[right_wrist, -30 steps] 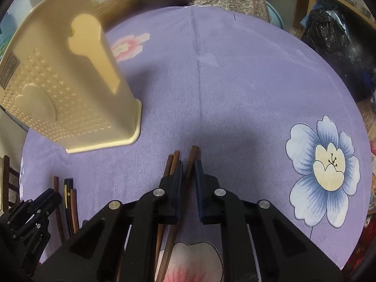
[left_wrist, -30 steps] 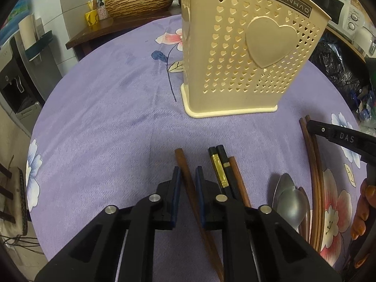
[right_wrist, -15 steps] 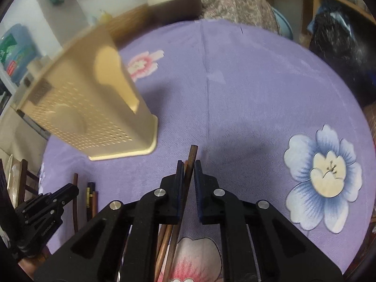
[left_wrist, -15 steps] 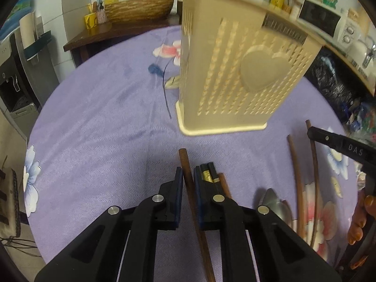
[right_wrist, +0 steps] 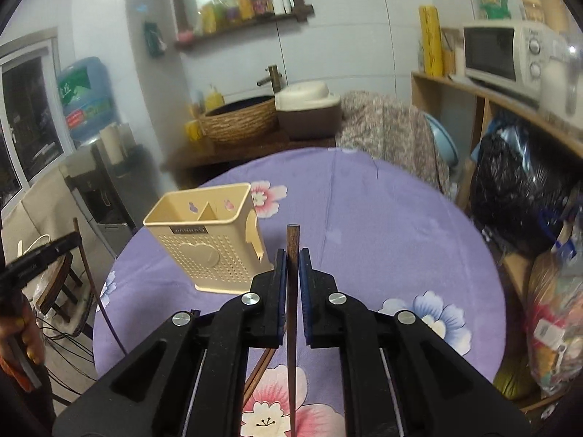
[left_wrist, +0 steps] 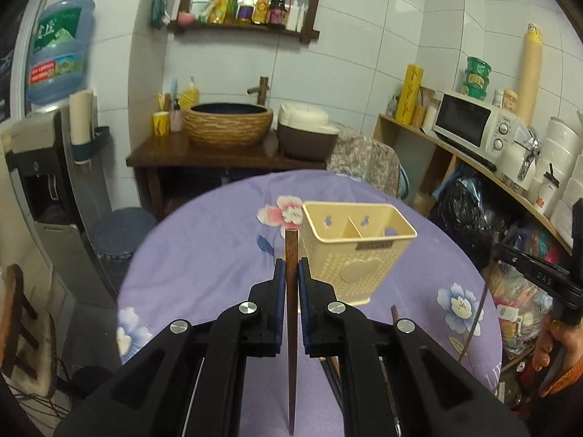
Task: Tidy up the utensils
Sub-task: 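Lift both held chopsticks and lower them into the cream caddy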
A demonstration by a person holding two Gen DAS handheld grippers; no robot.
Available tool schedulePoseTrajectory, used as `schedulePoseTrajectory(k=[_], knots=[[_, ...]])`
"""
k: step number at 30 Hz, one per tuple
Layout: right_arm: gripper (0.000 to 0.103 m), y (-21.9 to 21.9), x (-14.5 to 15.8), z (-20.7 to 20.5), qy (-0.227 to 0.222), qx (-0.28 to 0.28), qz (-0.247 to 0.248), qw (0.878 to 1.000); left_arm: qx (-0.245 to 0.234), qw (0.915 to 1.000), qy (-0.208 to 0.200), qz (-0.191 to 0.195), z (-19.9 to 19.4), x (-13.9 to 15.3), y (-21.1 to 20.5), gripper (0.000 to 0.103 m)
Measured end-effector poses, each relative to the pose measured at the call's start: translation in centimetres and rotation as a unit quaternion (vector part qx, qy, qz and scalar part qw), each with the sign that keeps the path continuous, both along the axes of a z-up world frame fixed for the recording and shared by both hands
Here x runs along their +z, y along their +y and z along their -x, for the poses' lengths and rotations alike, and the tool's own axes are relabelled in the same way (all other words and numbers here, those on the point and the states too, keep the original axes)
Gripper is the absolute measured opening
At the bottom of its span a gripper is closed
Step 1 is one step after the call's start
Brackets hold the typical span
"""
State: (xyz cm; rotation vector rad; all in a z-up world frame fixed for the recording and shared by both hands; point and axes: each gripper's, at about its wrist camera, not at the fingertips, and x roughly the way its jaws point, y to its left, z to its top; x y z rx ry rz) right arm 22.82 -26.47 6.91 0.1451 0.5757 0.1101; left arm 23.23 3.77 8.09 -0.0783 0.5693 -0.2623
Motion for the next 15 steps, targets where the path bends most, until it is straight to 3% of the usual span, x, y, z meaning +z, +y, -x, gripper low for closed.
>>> schedulePoseTrajectory(k=[10, 15], knots=[[0.008, -0.4, 1.0, 0.8, -0.021, -0.005, 0.005, 1.0, 0.016, 0.9998, -0.016, -0.001, 0.1, 0.8, 0.8, 0.008], [0.008, -0.9, 3.9, 0.3, -0.054, -0.002, -0.008, 0.999, 0.022, 0.9988, -0.044, 0.001, -0.4, 4.0, 1.6, 0.008]])
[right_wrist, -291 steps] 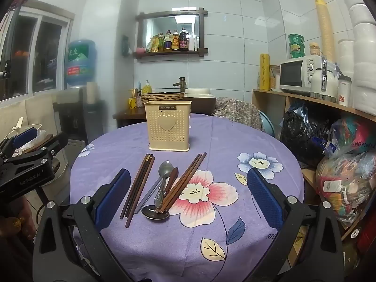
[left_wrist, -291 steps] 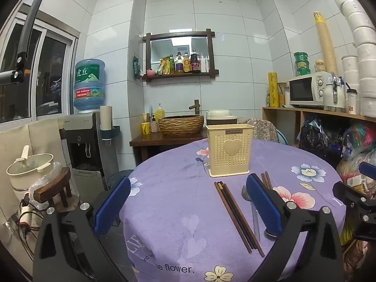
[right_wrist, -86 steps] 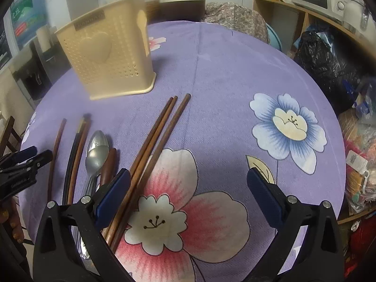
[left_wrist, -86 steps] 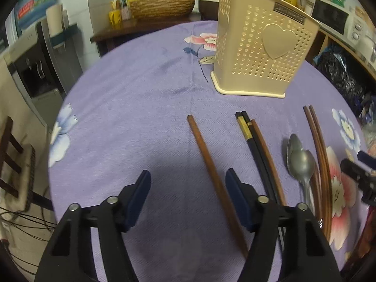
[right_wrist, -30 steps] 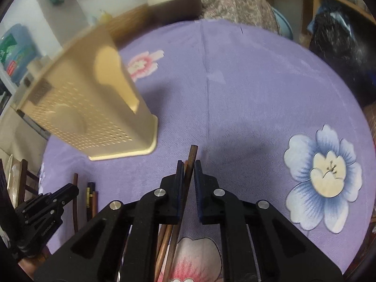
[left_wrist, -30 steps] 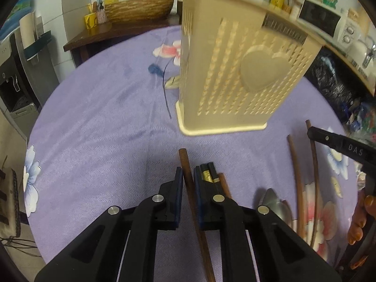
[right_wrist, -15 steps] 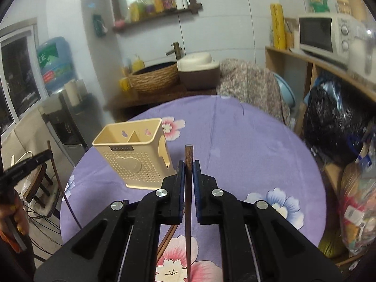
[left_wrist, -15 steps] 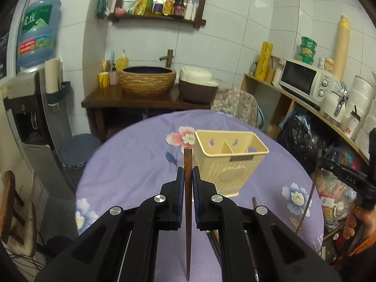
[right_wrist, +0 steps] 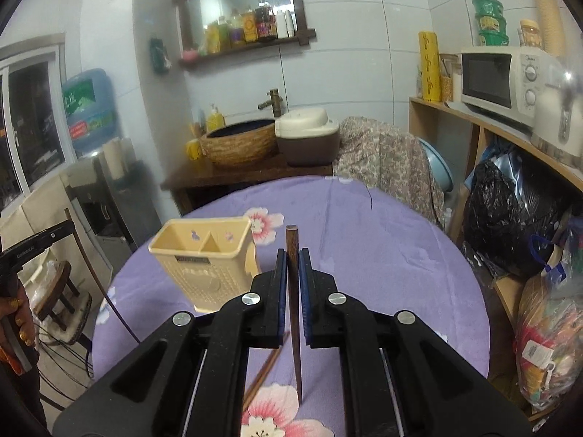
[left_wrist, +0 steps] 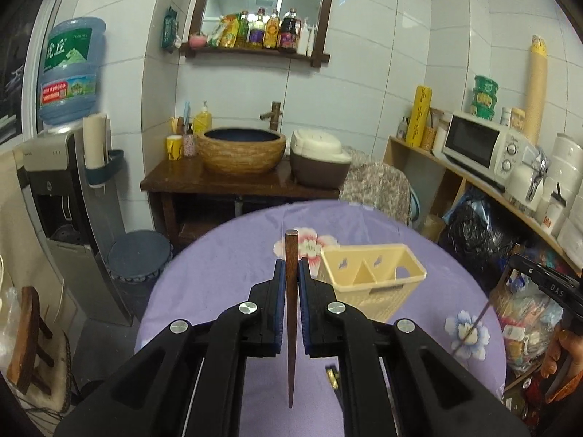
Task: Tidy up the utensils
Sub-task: 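Lift both held chopsticks and lower them into the cream caddy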
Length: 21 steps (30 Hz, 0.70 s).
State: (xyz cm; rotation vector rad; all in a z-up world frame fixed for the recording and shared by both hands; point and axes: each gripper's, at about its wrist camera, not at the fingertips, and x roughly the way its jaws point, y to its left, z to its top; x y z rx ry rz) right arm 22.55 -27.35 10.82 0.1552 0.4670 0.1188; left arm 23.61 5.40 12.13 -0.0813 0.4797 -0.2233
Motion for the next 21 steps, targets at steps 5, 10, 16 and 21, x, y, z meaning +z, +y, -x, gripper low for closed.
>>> schedulePoseTrajectory(k=[5, 10, 16, 21], knots=[[0.008, 0.3, 6.9, -1.9, -0.064, 0.014, -0.024, 0.998, -0.009, 0.9982, -0.058, 0.013, -0.8, 7.1, -0.6, 0.008], [0.008, 1.8, 13.5, -4.0, -0.107, 0.031, -0.039, 0.993, -0.022, 0.9932, -0.111, 0.027, -1.5, 12.9, -2.5, 0.008], [0.008, 5.0, 13.2, -6.6, -0.11, 0.042, -0.026, 0.993, -0.025, 0.9918, -0.125, 0.004, -3.7, 12.2, -6.5, 0.008], [0.008, 6.6, 9.5, -8.1, -0.104, 0.044, -0.022, 0.993, -0.025, 0.9962, -0.083, 0.002, -6.2, 7.4, -7.8, 0.008]])
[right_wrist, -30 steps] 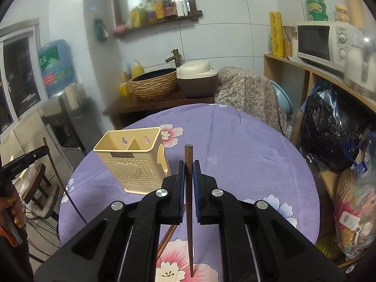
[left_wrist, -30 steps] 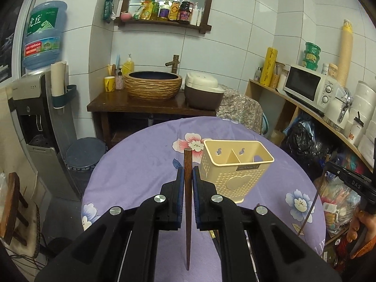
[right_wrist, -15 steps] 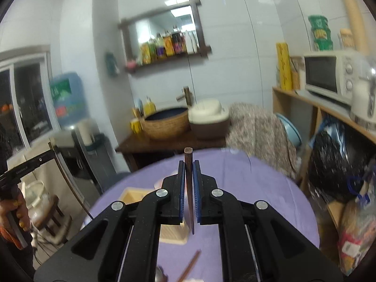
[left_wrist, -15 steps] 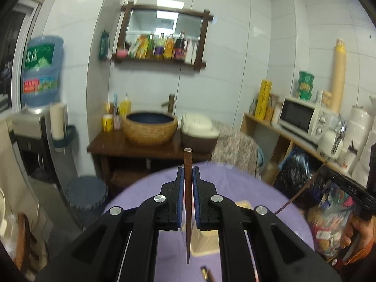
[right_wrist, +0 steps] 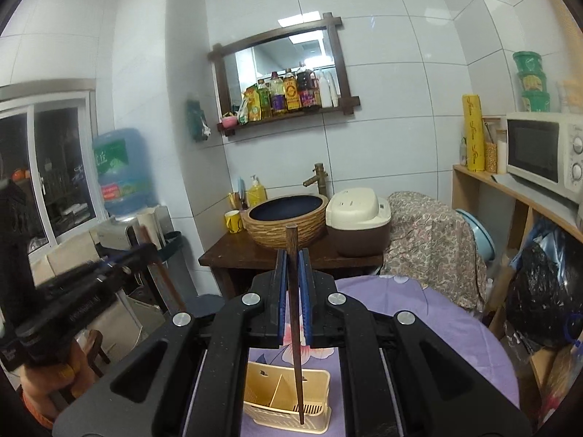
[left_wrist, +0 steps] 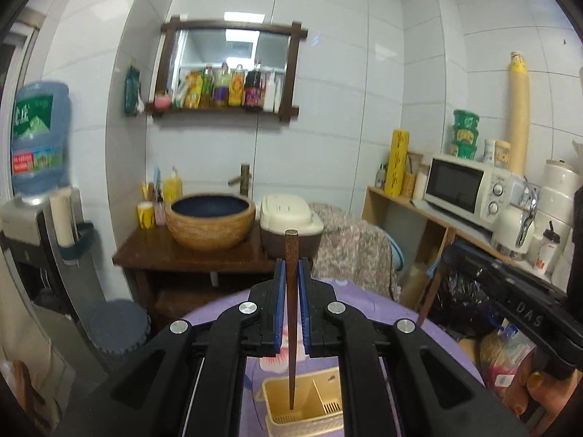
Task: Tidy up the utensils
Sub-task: 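Lift both held chopsticks and lower them into the cream caddy, then open both tools to release the chopsticks into the caddy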
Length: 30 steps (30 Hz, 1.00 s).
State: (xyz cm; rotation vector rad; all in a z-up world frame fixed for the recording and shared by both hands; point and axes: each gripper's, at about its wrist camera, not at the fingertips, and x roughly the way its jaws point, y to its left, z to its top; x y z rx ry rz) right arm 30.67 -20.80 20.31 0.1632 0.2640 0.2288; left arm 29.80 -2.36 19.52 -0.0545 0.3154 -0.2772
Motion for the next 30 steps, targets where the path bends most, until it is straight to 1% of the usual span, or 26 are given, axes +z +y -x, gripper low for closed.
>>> schedulePoseTrajectory(k=[2, 4, 8, 10, 13, 16, 19, 22, 26, 29, 30], knots=[[0.008, 0.1, -0.1, -0.1, 0.0, 0.003, -0.001, 1.0, 0.002, 0.9999, 0.006, 0.008, -0.5, -1.2, 0.4, 0.008], [0.008, 0.1, 0.8, -0.1, -0.011, -0.001, 0.003, 1.0, 0.001, 0.9999, 0.014, -0.003, -0.9, -1.9, 0.3, 0.008], [0.007, 0.0, 3.0, -0.7, -0.022, -0.003, -0.006, 1.0, 0.007, 0.9998, 0.02, 0.001, -1.4, -2.1, 0.9, 0.008], [0.007, 0.3, 3.0, -1.1, -0.021, -0.004, -0.001, 1.0, 0.008, 0.9997, 0.022, 0.002, -1.6, -2.2, 0.9, 0.008], [0.007, 0.9, 1.0, -1.8, -0.005, -0.007, 0.014, 1.0, 0.008, 0.9996, 0.028, 0.0, -1.9, -2.9, 0.8, 0.008], [0.008, 1.0, -2.4, -2.9, 0.027, -0.006, 0.012, 1.0, 0.006, 0.9992, 0.038, -0.008, -2.2, -4.0, 0.3, 0.008], [0.008, 1.1, -5.7, -3.6, 0.055, -0.005, 0.011, 0.998, 0.007, 0.9984, 0.053, -0.018, -2.8, -5.8, 0.0, 0.008], [0.008, 1.1, -8.0, -4.2, 0.076, -0.003, 0.006, 0.997, 0.004, 0.9971, 0.074, -0.016, -3.4, -7.3, -0.1, 0.008], [0.008, 1.1, -9.4, -4.7, 0.09, -0.004, 0.005, 0.996, 0.007, 0.9952, 0.096, -0.02, -4.1, -9.1, -0.2, 0.008], [0.008, 1.0, -9.7, -4.6, 0.086, -0.011, 0.009, 0.996, 0.008, 0.995, 0.097, -0.019, -4.1, -9.5, -0.1, 0.009], [0.009, 1.1, -9.8, -4.6, 0.084, -0.015, 0.013, 0.996, 0.009, 0.9951, 0.097, -0.019, -4.0, -9.5, -0.1, 0.011]])
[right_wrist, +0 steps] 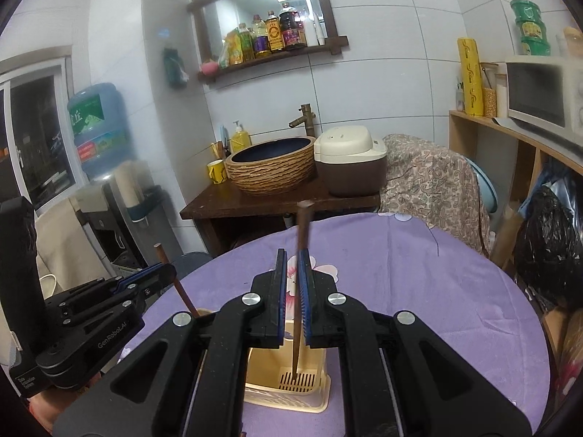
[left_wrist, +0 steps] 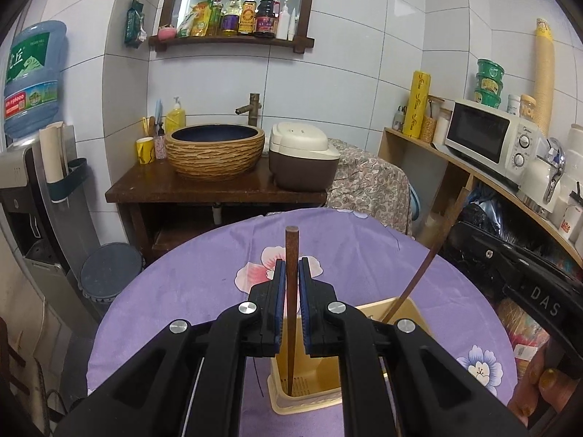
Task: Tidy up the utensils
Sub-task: 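Open both tools to release the chopsticks into the caddy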
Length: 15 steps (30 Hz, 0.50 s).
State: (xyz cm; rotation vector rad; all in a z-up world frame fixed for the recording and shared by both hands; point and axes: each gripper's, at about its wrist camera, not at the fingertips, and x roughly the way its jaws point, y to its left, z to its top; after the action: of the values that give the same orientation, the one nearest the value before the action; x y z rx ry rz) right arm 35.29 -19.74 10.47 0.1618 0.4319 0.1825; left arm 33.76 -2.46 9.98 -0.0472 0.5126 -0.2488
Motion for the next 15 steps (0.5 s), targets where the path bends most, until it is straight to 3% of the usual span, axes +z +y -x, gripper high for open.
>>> schedulePoseTrajectory(k=[1, 2, 4, 5, 6, 8, 11, 15], knots=[[0.01, 0.0, -0.1, 0.0, 0.002, 0.002, 0.001, 1.0, 0.002, 1.0, -0.001, -0.001, 0.1, 0.0, 0.0, 0.024], [0.015, 0.0, -0.1, 0.0, 0.004, 0.004, 0.001, 1.0, 0.006, 1.0, -0.005, -0.002, 0.3, 0.2, 0.1, 0.048], [0.042, -0.1, -0.3, 0.5, 0.0, 0.001, -0.001, 1.0, 0.013, 0.9997, -0.021, 0.004, 1.2, 0.5, 0.5, 0.072], [0.066, -0.2, -0.3, 1.0, -0.008, -0.004, -0.003, 1.0, 0.014, 0.9995, -0.029, 0.008, 1.7, 0.7, 0.7, 0.074], [0.071, -0.3, -0.2, 1.4, -0.017, -0.008, -0.002, 1.0, 0.013, 0.9994, -0.031, 0.009, 2.1, 0.8, 0.8, 0.074], [0.075, -0.4, -0.1, 2.7, -0.027, -0.013, 0.012, 0.999, 0.012, 0.9992, -0.035, 0.014, 3.6, 1.0, 1.5, 0.083], [0.091, -1.1, -0.6, 5.1, -0.027, -0.016, 0.009, 0.999, 0.015, 0.9985, -0.049, 0.02, 6.1, 0.3, 2.5, 0.095], [0.097, -1.6, -2.8, 8.3, 0.0, -0.015, 0.027, 1.0, 0.024, 0.9993, -0.03, 0.0, 8.7, -2.3, 3.5, 0.098]])
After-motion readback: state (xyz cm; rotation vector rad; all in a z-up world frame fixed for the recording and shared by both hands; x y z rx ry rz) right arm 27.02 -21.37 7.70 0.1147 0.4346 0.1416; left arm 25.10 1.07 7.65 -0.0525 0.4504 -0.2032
